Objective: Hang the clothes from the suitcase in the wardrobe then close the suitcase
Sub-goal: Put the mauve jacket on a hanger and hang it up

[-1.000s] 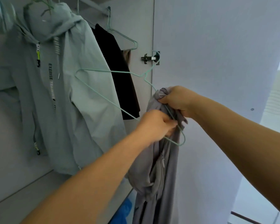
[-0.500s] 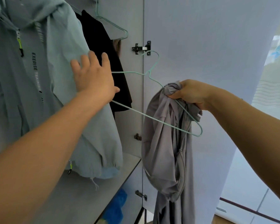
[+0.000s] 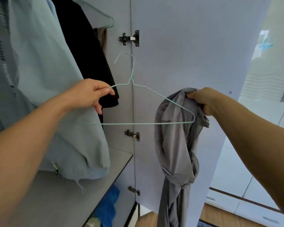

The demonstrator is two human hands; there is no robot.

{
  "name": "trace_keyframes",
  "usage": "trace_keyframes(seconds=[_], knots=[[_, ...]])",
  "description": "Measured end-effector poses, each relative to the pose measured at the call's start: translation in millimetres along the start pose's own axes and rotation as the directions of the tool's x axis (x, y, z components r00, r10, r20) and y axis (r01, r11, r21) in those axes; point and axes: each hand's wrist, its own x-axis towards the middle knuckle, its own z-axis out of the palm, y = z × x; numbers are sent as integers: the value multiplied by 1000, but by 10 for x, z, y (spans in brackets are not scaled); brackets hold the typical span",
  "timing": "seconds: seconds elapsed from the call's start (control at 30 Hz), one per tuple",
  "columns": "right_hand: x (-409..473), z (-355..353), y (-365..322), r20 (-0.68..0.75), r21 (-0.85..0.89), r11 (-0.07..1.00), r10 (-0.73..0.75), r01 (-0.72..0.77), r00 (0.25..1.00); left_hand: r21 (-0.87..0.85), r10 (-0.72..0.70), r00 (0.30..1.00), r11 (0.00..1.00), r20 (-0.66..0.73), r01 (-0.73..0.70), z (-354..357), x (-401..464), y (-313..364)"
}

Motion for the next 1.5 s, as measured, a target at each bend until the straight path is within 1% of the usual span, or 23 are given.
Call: trace_keyframes(seconds=[0.1, 0.27, 0.33, 0.47, 0.57, 0.63, 0.7, 0.77, 0.9, 0.97, 1.03, 1.1, 1.13, 1.2, 1.23, 1.27, 1.3, 1.33, 1.37, 1.4, 1.43, 1.47, 1.5], knots=[[71, 34, 87, -34, 29, 997, 71, -70, 997, 12, 30, 999, 999, -13, -30, -27, 12, -51], [85, 306, 29, 93, 57, 996, 64, -69, 994, 105, 123, 992, 986, 40, -127, 183, 21, 71], [74, 395, -42, 182, 52, 998, 25, -35, 983, 119, 170, 983, 977, 63, -177, 247, 30, 91], [-3, 532, -234, 354, 53, 995, -97, 83, 930, 89, 190, 971, 975, 145, -204, 317, 47, 108], [-20, 509, -321, 304, -5, 988, -146, 155, 941, 72, 200, 966, 974, 166, -214, 202, 32, 127], [-14, 442, -326, 260, -44, 988, -129, 145, 957, 48, 205, 970, 976, 132, -213, 33, 5, 116], [-27, 440, -324, 277, -12, 995, -90, 97, 957, 35, 203, 976, 978, 78, -206, -62, 13, 102], [-94, 550, -367, 315, 53, 996, -89, 76, 945, 32, 174, 984, 984, 49, -175, 6, 31, 91], [-207, 721, -505, 321, 253, 963, -172, 91, 931, 0, 136, 990, 991, 49, -136, 293, 75, -22], [-221, 672, -533, 304, 133, 968, -243, 211, 921, -34, 156, 988, 987, 18, -155, 329, 80, -79], [-264, 608, -521, 383, -3, 948, -292, 317, 877, -71, 185, 982, 980, -41, -187, 327, 77, -90], [-331, 602, -475, 494, -5, 955, -257, 298, 831, -97, 207, 975, 972, -85, -215, 335, 63, -82], [-331, 629, -449, 491, -2, 957, -252, 290, 834, -100, 210, 972, 970, -103, -220, 355, 56, -87], [-270, 696, -413, 366, -41, 935, -314, 352, 876, -46, 187, 961, 979, -204, -201, 407, 74, -112], [-231, 726, -410, 281, -38, 925, -354, 378, 892, 40, 168, 938, 986, -303, -164, 444, 92, -114], [-217, 744, -420, 209, -7, 921, -380, 390, 901, 143, 150, 893, 985, -424, -98, 489, 81, -103], [-214, 754, -446, 157, 46, 921, -390, 388, 907, 215, 139, 821, 976, -553, -21, 532, 32, -57], [-223, 757, -479, 125, 98, 920, -390, 380, 912, 254, 148, 726, 966, -672, 38, 586, -38, -2], [-207, 750, -512, 94, 147, 919, -381, 366, 920, 280, 184, 631, 958, -753, 55, 657, -113, 63], [-200, 743, -549, 65, 181, 915, -376, 360, 924, 304, 227, 581, 952, -782, 37, 744, -193, 126], [-192, 737, -588, 28, 188, 911, -378, 366, 926, 287, 232, 615, 958, -753, -9, 835, -277, 206], [-203, 730, -633, -10, 172, 909, -385, 380, 923, 205, 175, 735, 978, -655, -50, 942, -325, 256], [-213, 722, -673, -44, 154, 909, -386, 388, 922, 113, 77, 872, 993, -483, -25, 1054, -355, 300]])
